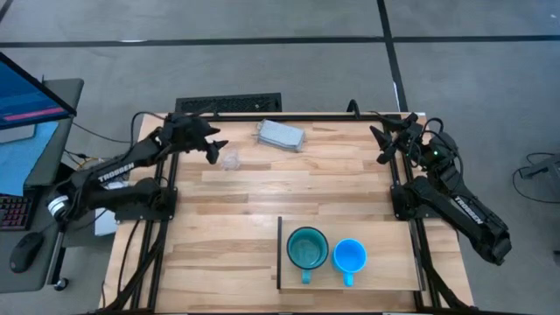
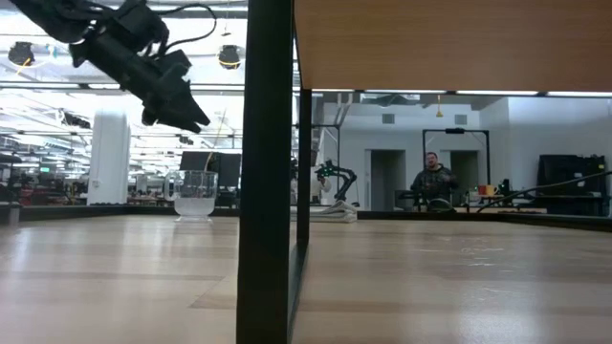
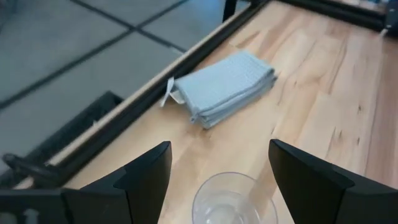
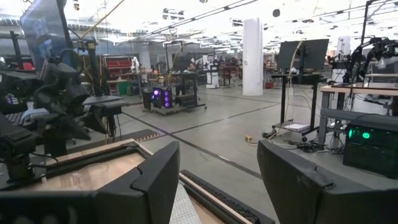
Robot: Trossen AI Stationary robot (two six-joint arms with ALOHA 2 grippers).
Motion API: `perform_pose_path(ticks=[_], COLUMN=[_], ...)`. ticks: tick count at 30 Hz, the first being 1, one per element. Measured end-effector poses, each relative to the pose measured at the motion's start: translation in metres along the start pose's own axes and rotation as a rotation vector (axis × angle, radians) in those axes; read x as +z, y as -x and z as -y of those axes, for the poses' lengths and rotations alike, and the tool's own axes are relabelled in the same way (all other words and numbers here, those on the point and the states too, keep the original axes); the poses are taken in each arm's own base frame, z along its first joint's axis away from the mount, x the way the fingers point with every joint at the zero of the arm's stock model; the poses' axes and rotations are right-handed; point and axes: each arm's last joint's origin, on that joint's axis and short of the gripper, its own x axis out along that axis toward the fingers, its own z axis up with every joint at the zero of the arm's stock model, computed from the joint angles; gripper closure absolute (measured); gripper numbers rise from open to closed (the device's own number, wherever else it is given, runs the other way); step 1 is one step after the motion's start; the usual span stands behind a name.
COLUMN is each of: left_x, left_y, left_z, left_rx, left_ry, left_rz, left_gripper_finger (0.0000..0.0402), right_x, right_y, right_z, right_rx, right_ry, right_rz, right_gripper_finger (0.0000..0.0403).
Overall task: Stack small to large cups/mugs on shelf
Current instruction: Put the transparent mug on the shelf
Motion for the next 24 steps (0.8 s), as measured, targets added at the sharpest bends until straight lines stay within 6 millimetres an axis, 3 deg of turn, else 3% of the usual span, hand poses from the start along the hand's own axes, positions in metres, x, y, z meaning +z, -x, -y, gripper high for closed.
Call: perform_pose_path(ticks=[4,9,24], left_x=[0.0,-0.002,0.0], left_y=[-0.011,-0.024,-0.044], left_z=[-0.003,-0.006,-0.007], left_rx=[0.019,0.046,-0.014], left_ry=[0.06,0.015,0.013], left_rz=[-0.128,-0.273,-0.411], left_gripper_finger=[0.014,0.014,0.014], right_x=[0.0,0.0,-0.001], right_y=[0.0,0.0,0.0], right_z=[0.0,0.0,0.0], right_rx=[0.0,0.0,0.0], right_ry=[0.0,0.0,-0.002], right_rz=[0.0,0.0,-0.007], right_gripper_finger=[0.0164,0.0164,0.0164])
